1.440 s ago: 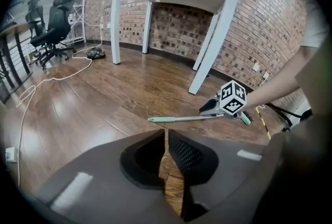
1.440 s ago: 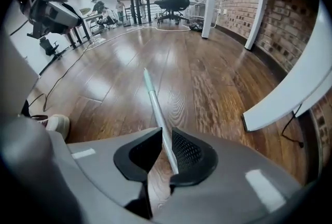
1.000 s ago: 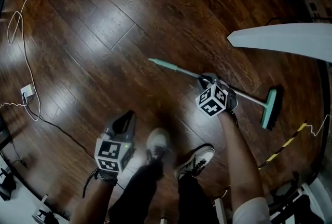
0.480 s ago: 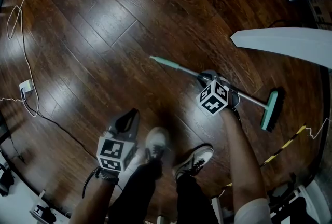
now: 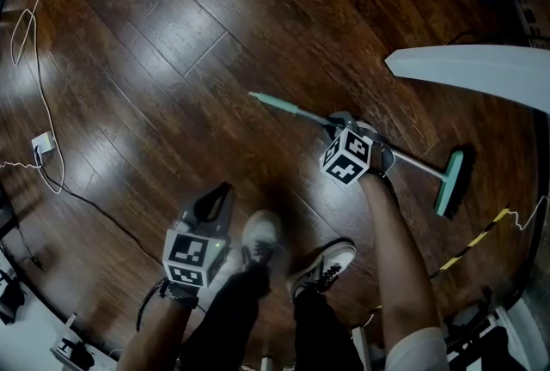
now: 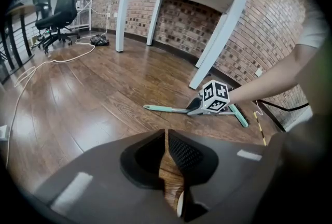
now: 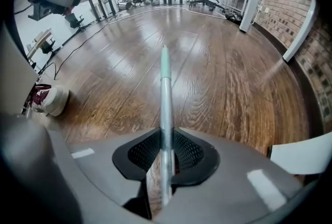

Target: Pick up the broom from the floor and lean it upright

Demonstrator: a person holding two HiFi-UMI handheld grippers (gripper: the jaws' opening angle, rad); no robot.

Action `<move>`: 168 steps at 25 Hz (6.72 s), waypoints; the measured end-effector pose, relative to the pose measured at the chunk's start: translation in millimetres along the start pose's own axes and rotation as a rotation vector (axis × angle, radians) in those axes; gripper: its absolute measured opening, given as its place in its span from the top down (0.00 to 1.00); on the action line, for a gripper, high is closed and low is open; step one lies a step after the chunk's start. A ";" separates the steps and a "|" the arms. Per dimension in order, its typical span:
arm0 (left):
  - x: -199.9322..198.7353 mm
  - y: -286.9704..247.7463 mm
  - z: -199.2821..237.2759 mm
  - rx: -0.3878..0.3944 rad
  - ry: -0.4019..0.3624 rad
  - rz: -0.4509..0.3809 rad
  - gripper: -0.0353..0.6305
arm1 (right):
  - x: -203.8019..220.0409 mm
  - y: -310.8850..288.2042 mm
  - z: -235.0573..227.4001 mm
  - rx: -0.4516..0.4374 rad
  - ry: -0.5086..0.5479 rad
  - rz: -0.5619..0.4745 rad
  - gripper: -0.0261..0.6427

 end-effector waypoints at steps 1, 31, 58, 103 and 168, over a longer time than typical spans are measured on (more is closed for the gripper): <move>-1.1 0.3 0.7 -0.002 -0.002 -0.005 0.91 | 0.1 0.2 0.2 0.000 0.008 0.003 0.82; -241.1 162.7 -148.0 0.295 -0.479 -0.406 0.92 | 36.5 334.1 -14.3 0.373 -0.202 -0.226 0.83; -372.1 173.5 -320.4 0.263 -0.249 -0.413 0.92 | 116.7 547.1 -174.4 0.633 -0.787 -0.666 0.83; -375.6 149.6 -314.9 0.147 -0.290 -0.350 0.94 | 136.7 546.2 -171.2 0.827 -0.827 -0.512 0.94; -479.2 592.0 -318.3 0.410 -0.615 -0.795 0.94 | 5.8 1010.2 190.5 1.146 -0.998 -0.946 0.94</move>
Point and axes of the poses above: the fingertips, and each gripper's own axes: y backward along the fingers, z to its left, x out of its underside, the point moved 7 cm from there along y, backward along the fingers
